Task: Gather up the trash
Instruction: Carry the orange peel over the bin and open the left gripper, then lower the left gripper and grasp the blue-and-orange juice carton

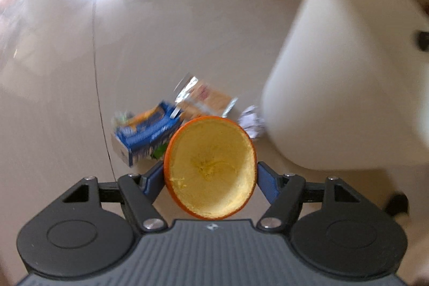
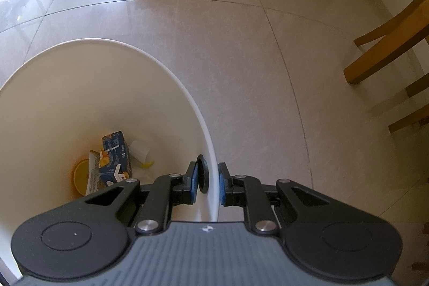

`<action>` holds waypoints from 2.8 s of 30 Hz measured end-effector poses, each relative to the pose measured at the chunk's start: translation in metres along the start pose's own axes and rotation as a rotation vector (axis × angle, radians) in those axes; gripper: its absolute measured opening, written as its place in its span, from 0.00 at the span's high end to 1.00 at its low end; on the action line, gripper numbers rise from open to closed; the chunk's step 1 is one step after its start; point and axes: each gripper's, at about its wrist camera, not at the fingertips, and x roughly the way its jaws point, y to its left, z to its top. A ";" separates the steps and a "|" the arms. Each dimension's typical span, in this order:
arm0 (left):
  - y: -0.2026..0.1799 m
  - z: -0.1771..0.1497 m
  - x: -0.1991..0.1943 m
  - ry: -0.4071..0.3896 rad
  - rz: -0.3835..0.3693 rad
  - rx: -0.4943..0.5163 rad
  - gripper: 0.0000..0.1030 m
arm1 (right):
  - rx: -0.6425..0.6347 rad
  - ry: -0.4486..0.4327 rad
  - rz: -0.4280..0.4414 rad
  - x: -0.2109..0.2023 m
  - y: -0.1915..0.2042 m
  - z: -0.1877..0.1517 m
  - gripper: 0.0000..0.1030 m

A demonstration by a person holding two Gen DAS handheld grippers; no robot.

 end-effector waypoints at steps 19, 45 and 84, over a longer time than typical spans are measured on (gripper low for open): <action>-0.098 0.095 -0.112 -0.199 -0.200 0.162 0.23 | 0.009 0.006 0.011 -0.001 -0.004 0.000 0.82; -0.058 0.067 -0.115 -0.248 -0.111 0.050 0.16 | 0.001 0.003 0.004 -0.001 0.001 0.000 0.82; 0.069 -0.001 0.115 -0.018 0.026 -0.271 0.13 | -0.039 -0.004 -0.029 -0.002 0.007 -0.001 0.82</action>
